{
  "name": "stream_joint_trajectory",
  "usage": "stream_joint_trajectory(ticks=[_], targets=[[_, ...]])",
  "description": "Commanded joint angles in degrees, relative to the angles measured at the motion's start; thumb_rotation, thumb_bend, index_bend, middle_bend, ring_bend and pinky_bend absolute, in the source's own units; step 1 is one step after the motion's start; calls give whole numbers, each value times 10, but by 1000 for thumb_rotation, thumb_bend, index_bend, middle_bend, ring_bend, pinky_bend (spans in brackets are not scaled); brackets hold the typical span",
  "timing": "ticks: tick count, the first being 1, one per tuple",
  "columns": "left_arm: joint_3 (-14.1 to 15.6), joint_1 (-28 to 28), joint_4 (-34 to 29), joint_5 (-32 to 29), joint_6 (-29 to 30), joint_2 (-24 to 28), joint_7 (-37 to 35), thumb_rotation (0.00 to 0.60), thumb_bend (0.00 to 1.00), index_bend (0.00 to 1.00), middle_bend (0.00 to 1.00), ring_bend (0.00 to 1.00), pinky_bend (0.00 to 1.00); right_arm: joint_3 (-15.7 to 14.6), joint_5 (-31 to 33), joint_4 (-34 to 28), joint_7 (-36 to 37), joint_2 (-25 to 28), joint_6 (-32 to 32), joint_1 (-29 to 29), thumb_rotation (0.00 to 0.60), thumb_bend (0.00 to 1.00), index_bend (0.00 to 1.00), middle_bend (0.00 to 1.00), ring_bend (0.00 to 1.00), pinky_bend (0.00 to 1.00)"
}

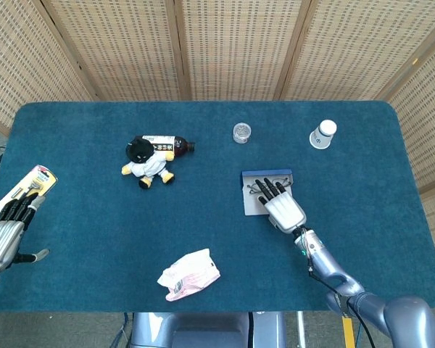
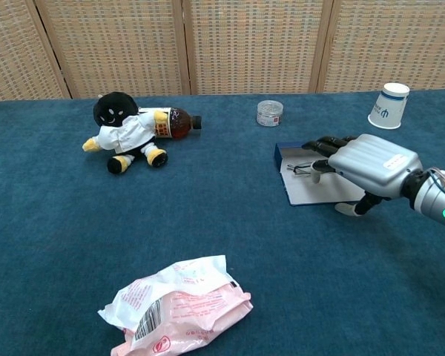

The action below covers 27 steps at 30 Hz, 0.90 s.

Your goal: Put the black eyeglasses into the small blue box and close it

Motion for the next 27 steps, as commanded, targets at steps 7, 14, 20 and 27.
stream_joint_trajectory(ticks=[7, 14, 20, 27], targets=[[0, -1, 1, -2, -2, 0, -1, 600, 0, 0, 0, 0, 0, 3, -3, 40, -1, -21, -2, 5, 600, 363, 354, 50, 0, 200], [-1, -1, 1, -4, -3, 0, -1, 600, 0, 0, 0, 0, 0, 6, -6, 58, 2, -32, 5, 7, 600, 406, 483, 68, 0, 212], [-1, -2, 1, -4, -3, 0, -2, 600, 0, 0, 0, 0, 0, 10, -7, 64, 2, -35, 15, 8, 600, 440, 501, 76, 0, 218], [0, -2, 1, -3, -3, 0, -3, 600, 0, 0, 0, 0, 0, 21, -5, 74, 4, -38, 22, 15, 600, 441, 501, 85, 0, 219]])
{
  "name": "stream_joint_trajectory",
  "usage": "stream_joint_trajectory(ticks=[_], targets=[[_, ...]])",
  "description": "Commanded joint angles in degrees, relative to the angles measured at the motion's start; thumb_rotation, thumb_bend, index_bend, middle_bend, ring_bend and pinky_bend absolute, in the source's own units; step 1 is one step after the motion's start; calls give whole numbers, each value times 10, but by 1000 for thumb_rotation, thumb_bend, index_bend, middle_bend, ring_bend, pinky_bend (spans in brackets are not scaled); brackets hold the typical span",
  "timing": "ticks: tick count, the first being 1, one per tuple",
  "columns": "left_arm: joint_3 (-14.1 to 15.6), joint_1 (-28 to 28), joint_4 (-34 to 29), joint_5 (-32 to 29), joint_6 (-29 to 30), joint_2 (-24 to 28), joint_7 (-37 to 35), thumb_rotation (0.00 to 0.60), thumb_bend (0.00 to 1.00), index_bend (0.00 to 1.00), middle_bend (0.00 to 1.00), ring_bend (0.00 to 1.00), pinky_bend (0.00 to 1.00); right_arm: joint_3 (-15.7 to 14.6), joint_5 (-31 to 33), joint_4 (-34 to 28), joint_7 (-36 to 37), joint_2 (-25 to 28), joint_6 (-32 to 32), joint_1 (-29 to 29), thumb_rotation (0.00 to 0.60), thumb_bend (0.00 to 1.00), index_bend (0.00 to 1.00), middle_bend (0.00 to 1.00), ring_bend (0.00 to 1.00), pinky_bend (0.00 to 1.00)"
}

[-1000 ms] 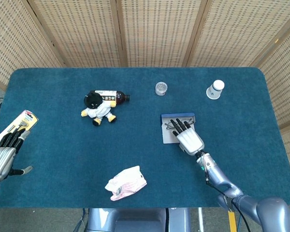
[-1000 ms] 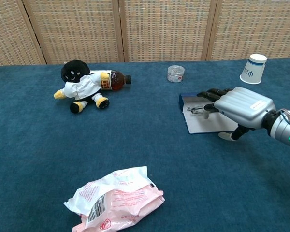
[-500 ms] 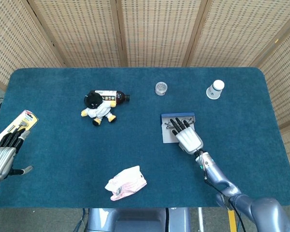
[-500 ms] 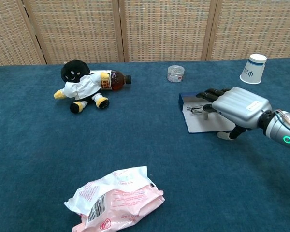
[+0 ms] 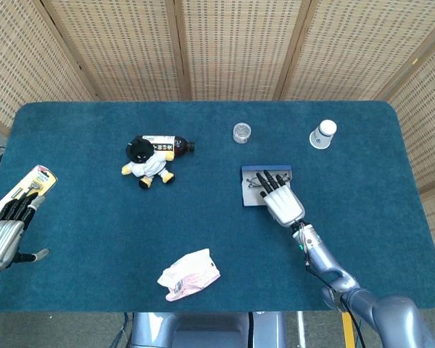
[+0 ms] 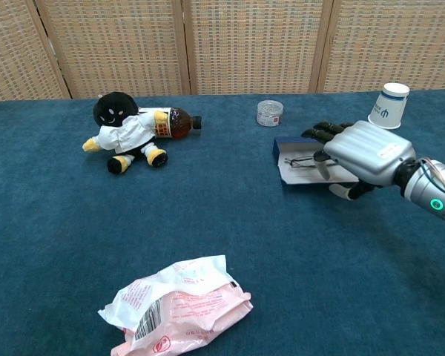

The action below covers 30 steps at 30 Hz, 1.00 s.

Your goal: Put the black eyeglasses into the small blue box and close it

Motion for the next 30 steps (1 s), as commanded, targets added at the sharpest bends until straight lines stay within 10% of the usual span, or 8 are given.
stream_joint_trajectory(ticks=[1, 30], targets=[[0, 0, 0, -1, -1, 0, 0, 600, 0, 0, 0, 0, 0, 4, 2, 1, 1, -1, -1, 3, 600, 441, 501, 85, 0, 219], [0, -3, 1, -4, -8, 2, -6, 600, 0, 0, 0, 0, 0, 8, 6, 9, -4, 11, -19, 23, 600, 519, 657, 118, 0, 225]])
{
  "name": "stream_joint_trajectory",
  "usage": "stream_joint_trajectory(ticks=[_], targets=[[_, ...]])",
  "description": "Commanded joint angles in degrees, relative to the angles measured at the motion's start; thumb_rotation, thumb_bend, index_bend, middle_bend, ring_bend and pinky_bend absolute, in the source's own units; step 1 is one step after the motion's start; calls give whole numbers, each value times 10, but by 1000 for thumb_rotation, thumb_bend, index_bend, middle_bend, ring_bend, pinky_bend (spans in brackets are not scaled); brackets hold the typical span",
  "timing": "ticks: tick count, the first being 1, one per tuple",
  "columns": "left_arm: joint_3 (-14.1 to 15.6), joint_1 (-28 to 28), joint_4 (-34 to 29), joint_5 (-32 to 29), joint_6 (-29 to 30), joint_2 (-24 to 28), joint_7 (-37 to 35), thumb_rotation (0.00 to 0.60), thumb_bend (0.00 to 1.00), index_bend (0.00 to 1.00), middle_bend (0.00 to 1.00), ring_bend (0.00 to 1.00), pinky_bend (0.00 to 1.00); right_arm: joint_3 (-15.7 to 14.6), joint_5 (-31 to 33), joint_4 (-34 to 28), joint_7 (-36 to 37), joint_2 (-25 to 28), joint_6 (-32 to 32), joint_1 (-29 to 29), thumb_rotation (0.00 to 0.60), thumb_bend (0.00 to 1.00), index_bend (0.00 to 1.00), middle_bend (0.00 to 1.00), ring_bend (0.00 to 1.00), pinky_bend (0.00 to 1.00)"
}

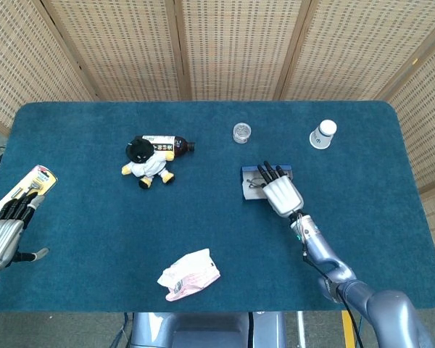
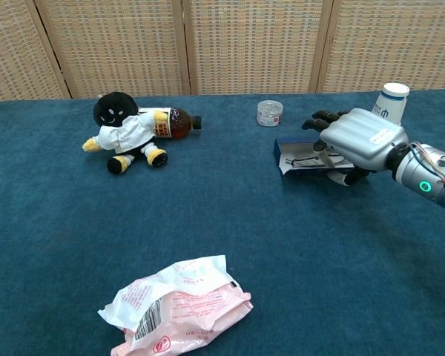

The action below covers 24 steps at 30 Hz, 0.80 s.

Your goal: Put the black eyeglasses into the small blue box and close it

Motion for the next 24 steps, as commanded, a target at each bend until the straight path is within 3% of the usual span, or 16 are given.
stream_joint_trajectory(ticks=[1, 10, 24], targets=[[0, 0, 0, 1, 1, 0, 0, 600, 0, 0, 0, 0, 0, -6, -6, -16, 5, 13, 8, -5, 600, 517, 657, 118, 0, 225], [4, 4, -3, 11, 9, 1, 0, 600, 0, 0, 0, 0, 0, -32, -33, -97, -4, 69, 54, -33, 600, 535, 664, 121, 0, 226], [8, 7, -4, 23, 17, 5, -7, 600, 0, 0, 0, 0, 0, -77, -79, -281, -70, 190, 98, -76, 600, 544, 669, 128, 0, 226]])
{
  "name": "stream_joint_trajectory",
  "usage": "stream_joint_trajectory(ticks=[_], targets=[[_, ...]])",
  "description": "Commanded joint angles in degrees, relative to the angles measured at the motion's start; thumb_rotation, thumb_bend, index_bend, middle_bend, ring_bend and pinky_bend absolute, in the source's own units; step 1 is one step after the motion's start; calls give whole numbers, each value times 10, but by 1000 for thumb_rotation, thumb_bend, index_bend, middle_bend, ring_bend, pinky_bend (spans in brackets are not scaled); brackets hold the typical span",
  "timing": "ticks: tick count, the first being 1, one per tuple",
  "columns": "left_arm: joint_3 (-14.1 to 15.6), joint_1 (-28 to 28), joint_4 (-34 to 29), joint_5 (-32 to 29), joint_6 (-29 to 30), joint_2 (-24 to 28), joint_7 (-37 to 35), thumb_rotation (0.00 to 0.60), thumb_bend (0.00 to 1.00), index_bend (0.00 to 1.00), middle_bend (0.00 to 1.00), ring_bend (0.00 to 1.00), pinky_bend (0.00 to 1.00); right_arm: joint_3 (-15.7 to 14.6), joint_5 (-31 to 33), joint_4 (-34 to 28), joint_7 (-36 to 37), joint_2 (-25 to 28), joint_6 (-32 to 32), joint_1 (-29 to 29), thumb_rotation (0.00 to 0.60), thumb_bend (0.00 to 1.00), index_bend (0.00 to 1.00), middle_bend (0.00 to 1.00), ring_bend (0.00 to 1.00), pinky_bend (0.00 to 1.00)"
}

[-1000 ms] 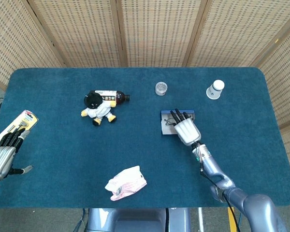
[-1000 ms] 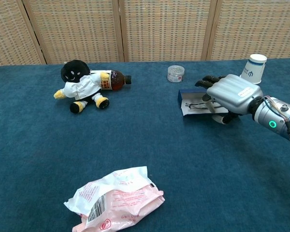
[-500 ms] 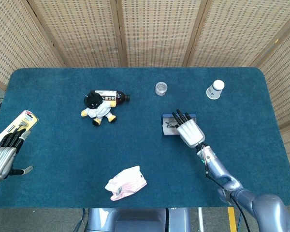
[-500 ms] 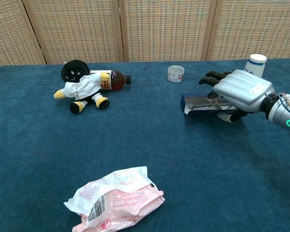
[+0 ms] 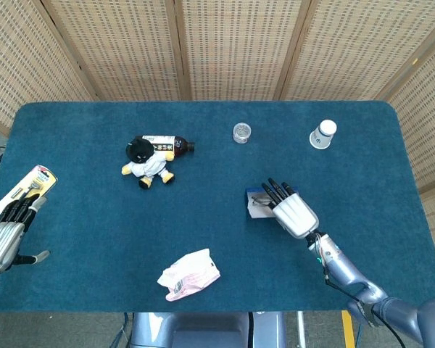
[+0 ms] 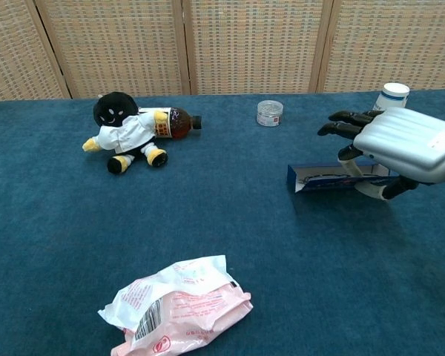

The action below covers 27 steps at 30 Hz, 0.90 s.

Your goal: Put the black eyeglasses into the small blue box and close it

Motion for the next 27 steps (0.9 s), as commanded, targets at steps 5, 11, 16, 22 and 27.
stream_joint_trajectory(ticks=[5, 11, 16, 22, 27], targets=[[0, 0, -1, 1, 0, 1, -1, 600, 0, 0, 0, 0, 0, -26, -22, -71, -24, 51, 11, -25, 600, 544, 669, 131, 0, 226], [1, -1, -1, 0, -2, 1, 0, 600, 0, 0, 0, 0, 0, -33, -29, -83, -29, 63, 1, -29, 600, 543, 669, 131, 0, 226], [1, -1, -2, -1, -3, 1, 2, 600, 0, 0, 0, 0, 0, -26, -22, -86, -31, 64, -15, -25, 600, 543, 669, 131, 0, 226], [1, -2, -2, -3, -6, -1, 7, 600, 0, 0, 0, 0, 0, -11, -14, -91, -45, 66, -43, -9, 600, 544, 669, 131, 0, 226], [0, -3, -3, -6, -8, -1, 9, 600, 0, 0, 0, 0, 0, 2, -5, -98, -71, 68, -78, 11, 600, 543, 669, 131, 0, 226]])
